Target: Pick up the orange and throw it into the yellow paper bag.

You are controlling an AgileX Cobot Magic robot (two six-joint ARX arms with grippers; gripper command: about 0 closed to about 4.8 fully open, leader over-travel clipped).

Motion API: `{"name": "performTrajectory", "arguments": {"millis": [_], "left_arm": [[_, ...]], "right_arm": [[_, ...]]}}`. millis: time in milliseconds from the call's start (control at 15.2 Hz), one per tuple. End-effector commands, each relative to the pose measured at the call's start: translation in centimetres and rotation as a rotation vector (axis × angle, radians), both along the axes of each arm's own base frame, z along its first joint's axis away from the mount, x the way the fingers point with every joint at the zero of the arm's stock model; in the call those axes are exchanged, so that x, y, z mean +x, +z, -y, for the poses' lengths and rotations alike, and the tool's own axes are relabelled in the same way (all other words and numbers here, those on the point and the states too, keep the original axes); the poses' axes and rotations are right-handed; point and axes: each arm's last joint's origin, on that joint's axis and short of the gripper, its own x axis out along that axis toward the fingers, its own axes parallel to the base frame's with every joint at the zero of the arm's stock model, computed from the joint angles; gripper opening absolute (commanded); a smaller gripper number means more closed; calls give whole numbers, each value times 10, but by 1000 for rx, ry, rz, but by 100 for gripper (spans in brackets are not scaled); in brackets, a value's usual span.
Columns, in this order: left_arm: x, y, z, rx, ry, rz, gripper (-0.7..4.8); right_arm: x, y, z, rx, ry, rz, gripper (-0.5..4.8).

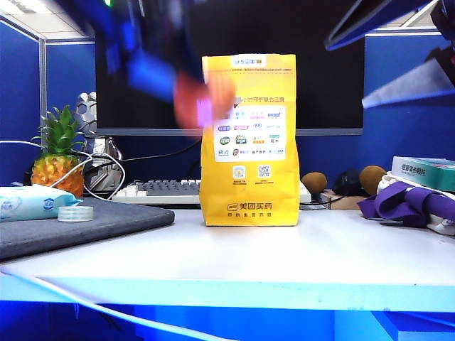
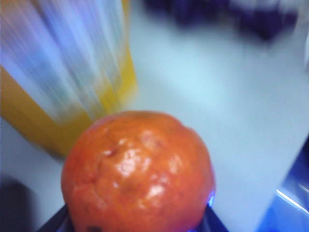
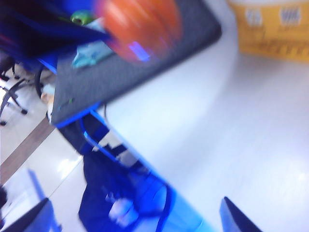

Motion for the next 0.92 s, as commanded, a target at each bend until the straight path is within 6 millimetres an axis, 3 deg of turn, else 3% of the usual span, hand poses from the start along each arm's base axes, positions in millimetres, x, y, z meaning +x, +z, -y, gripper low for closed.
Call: {"name": "performTrajectory", "arguments": {"millis": [66, 263, 526, 723, 920], "left_arm": [[-22, 65, -13, -115, -27, 324, 205], [-18, 84, -11, -207, -17, 509, 205], [20, 67, 10, -222, 28, 563, 205], [48, 58, 26, -210, 27, 548, 205], [72, 63, 40, -219, 28, 563, 205]], "right_arm": [[4, 10, -1, 31, -7, 107, 479], [5, 14, -1, 51, -13, 136, 479], [5, 25, -3, 116, 34, 222, 479], [8, 50, -2, 179, -17, 490, 479], [8, 65, 3, 91, -196, 779, 479]]}}
